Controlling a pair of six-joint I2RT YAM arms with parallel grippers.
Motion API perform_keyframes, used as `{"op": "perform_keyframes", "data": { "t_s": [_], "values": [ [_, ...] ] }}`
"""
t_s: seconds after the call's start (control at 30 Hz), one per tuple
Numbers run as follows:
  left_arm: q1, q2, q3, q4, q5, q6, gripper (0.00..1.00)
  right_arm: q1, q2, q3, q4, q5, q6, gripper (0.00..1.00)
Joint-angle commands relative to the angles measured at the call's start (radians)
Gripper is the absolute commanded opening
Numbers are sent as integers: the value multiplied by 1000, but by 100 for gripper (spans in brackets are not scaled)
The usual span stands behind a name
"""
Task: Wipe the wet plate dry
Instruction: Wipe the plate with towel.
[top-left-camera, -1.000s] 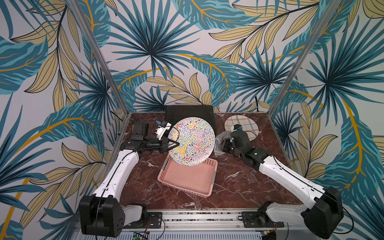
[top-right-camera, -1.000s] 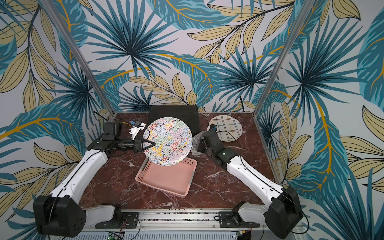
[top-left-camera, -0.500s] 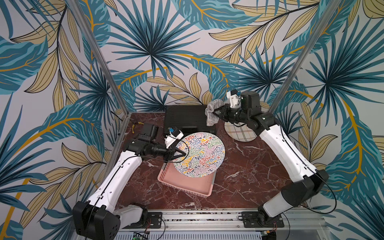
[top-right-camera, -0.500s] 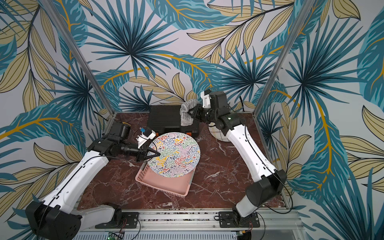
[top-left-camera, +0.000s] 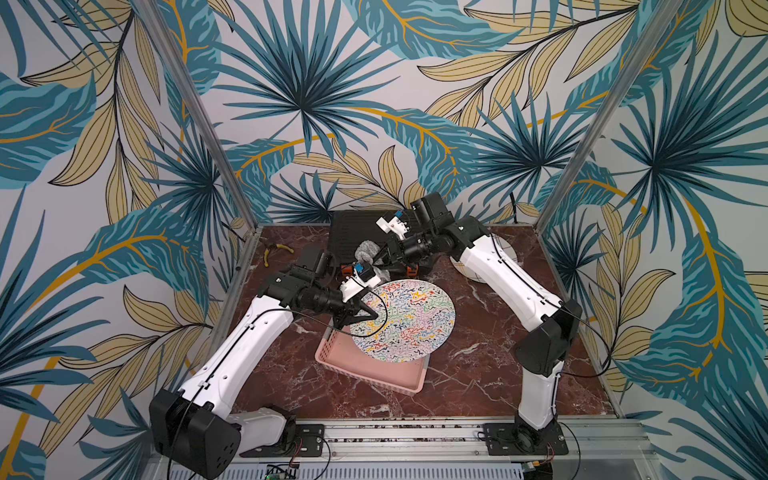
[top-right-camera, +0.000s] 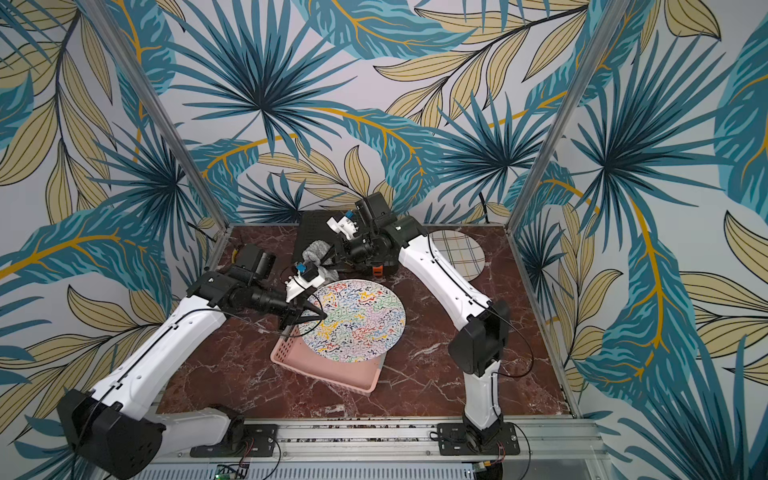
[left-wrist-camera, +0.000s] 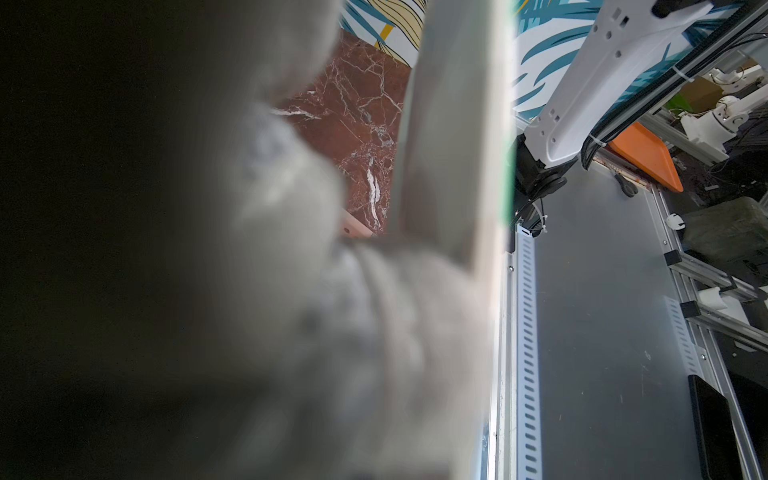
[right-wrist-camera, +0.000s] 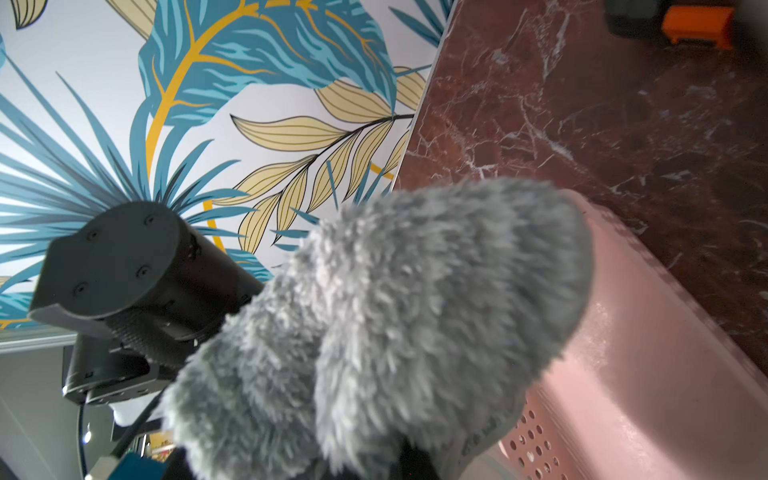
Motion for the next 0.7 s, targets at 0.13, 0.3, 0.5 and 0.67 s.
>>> {"op": "perform_keyframes", "data": {
  "t_s": [0.13,0.3,0.5,0.67],
  "values": [
    [-16,18,83,24,-1,20,0,26,7,-13,-177,-76,-135,0],
    [-16,32,98,33,-30,22,0,32,-24,-86,-146,-127,-159,0],
    [-18,38,102,39,-76,25,0,29,-101,-191,-73,-161,-165,0],
    [-17,31,106,57,-103,5,0,-8,-185,-317,57,-187,-98,0]
  ]
}}
